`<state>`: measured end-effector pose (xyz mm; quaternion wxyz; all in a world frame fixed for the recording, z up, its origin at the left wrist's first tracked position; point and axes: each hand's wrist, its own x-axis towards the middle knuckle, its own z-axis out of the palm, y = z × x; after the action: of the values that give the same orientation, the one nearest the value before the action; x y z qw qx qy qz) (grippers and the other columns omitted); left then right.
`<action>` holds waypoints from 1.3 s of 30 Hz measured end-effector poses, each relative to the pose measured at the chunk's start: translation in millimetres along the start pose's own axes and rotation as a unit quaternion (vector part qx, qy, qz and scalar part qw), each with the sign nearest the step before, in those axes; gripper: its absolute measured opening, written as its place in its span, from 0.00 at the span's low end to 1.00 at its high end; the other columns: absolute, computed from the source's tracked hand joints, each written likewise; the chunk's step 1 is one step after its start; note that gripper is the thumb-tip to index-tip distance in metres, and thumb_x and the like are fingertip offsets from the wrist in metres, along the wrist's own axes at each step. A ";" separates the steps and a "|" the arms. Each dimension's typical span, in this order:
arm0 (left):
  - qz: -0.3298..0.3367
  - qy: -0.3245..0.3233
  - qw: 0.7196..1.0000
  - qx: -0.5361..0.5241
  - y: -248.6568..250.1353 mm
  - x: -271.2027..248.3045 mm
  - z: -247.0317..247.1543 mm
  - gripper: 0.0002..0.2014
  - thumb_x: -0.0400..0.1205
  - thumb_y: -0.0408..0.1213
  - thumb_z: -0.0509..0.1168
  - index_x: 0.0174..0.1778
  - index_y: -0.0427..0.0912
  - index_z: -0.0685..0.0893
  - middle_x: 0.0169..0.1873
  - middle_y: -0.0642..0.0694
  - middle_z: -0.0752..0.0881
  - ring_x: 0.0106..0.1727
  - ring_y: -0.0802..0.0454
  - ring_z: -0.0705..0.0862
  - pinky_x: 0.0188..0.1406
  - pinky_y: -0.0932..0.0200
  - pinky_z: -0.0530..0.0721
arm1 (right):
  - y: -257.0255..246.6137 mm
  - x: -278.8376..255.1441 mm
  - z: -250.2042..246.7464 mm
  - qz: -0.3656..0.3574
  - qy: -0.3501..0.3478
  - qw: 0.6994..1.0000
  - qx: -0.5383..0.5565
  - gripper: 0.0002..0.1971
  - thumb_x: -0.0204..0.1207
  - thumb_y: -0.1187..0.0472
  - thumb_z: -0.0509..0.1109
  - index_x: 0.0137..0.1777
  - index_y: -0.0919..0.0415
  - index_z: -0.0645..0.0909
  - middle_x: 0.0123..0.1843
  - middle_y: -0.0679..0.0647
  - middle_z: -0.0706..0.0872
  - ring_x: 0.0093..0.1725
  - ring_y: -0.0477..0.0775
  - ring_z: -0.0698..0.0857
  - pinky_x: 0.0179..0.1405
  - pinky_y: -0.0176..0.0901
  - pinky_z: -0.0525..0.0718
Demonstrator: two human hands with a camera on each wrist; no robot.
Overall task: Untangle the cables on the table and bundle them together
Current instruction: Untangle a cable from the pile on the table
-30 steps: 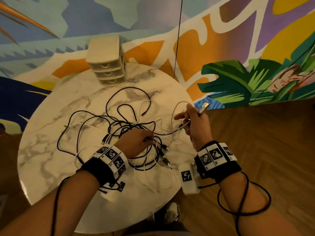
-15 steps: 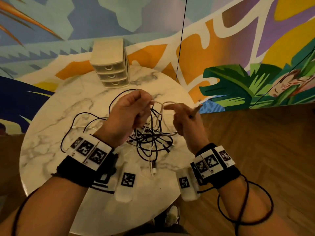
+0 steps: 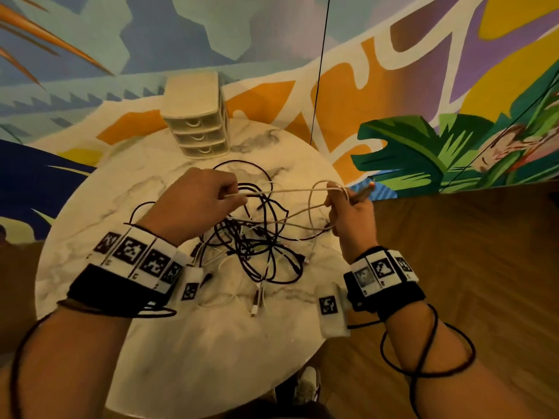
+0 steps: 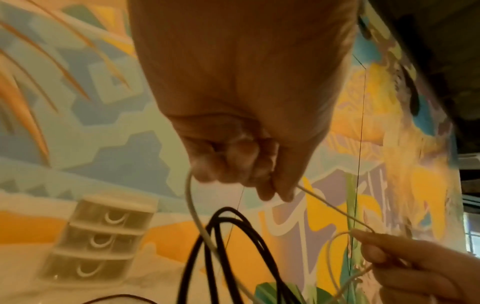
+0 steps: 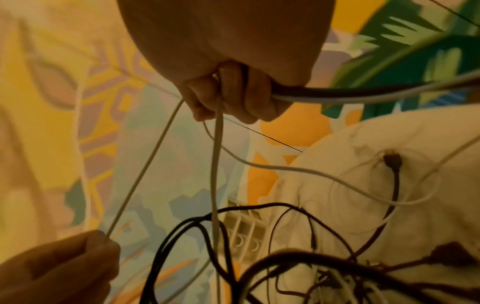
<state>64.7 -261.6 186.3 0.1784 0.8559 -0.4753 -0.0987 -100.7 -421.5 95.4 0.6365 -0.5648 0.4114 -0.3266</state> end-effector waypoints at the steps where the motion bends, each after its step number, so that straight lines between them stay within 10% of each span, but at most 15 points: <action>1: 0.013 0.026 0.999 0.027 2.0 2.1 1.6 0.15 0.80 0.49 0.66 0.31 0.44 0.79 0.23 0.50 0.77 0.28 0.53 0.74 0.25 0.57 0.66 | -0.6 1.2 0.7 0.011 0.016 1.000 0.013 0.20 0.77 0.52 0.68 0.23 0.54 0.75 0.19 0.49 0.65 0.20 0.46 0.62 0.25 0.40 0.61; 5: 0.023 0.130 0.991 0.025 9.0 5.6 7.3 0.23 0.83 0.54 0.60 0.26 0.44 0.72 0.20 0.47 0.74 0.27 0.45 0.74 0.26 0.52 0.70 | -7.5 2.7 -0.8 -0.006 -0.011 1.000 0.003 0.19 0.77 0.52 0.69 0.23 0.54 0.80 0.19 0.46 0.69 0.23 0.46 0.65 0.25 0.39 0.63; 10: 0.011 0.261 0.953 -0.152 10.0 13.1 -7.1 0.22 0.86 0.50 0.56 0.28 0.43 0.76 0.20 0.53 0.74 0.23 0.63 0.72 0.25 0.67 0.67 | -1.9 -8.7 -19.9 0.008 -0.055 0.998 0.026 0.17 0.82 0.54 0.65 0.36 0.62 0.86 0.16 0.47 0.67 0.16 0.44 0.62 0.15 0.34 0.58; 14: 0.011 0.036 0.959 -0.281 -11.9 -6.2 3.9 0.18 0.78 0.52 0.68 0.25 0.46 0.81 0.21 0.50 0.81 0.24 0.59 0.76 0.25 0.64 0.74 | -18.3 -3.2 -36.7 0.058 0.085 0.980 0.169 0.25 0.84 0.49 0.60 0.24 0.56 0.78 0.15 0.47 0.71 0.14 0.45 0.63 0.14 0.33 0.56; 19: 0.050 -0.232 0.966 -0.107 -32.5 -30.4 39.8 0.09 0.67 0.50 0.64 0.29 0.52 0.87 0.29 0.51 0.88 0.33 0.56 0.84 0.36 0.55 0.83 | -69.7 8.1 -50.9 -0.005 0.081 0.952 0.295 0.26 0.85 0.48 0.57 0.24 0.55 0.75 0.16 0.48 0.71 0.14 0.45 0.62 0.16 0.35 0.55; 25: 0.080 -0.124 0.967 -0.209 17.8 -26.0 27.0 0.09 0.78 0.54 0.65 0.43 0.54 0.85 0.30 0.44 0.85 0.28 0.50 0.82 0.27 0.53 0.83 | -86.0 2.4 -46.5 -0.032 0.038 0.951 0.306 0.28 0.86 0.49 0.55 0.23 0.55 0.78 0.17 0.49 0.71 0.14 0.45 0.62 0.16 0.35 0.55; 32: 0.083 -0.189 0.947 -0.246 63.6 -6.9 13.3 0.15 0.86 0.43 0.56 0.39 0.48 0.85 0.26 0.35 0.78 0.24 0.43 0.76 0.23 0.48 0.77 | -58.3 -18.4 -38.8 0.003 -0.026 0.998 0.052 0.27 0.83 0.47 0.61 0.21 0.56 0.80 0.15 0.47 0.70 0.15 0.45 0.63 0.15 0.36 0.59; 35: 0.146 -0.129 0.920 -0.340 80.8 -14.1 10.5 0.14 0.87 0.38 0.54 0.46 0.41 0.85 0.20 0.52 0.72 0.23 0.55 0.69 0.22 0.57 0.69 | -28.5 -33.2 -25.9 0.060 -0.111 0.986 -0.107 0.24 0.81 0.43 0.61 0.27 0.52 0.85 0.18 0.45 0.69 0.15 0.40 0.65 0.17 0.32 0.64; 39: 0.198 -0.179 0.899 -0.347 92.8 -24.2 9.0 0.14 0.86 0.34 0.55 0.50 0.33 0.86 0.26 0.64 0.80 0.30 0.68 0.77 0.33 0.78 0.70 | -17.0 -31.6 -19.5 0.150 -0.154 0.976 0.028 0.23 0.79 0.38 0.61 0.31 0.49 0.87 0.23 0.58 0.65 0.21 0.55 0.60 0.23 0.40 0.54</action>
<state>-23.4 -287.9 215.1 0.3919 0.5959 -0.5944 -0.3716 -131.4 -405.0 116.6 0.7494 -0.5222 0.3793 -0.1479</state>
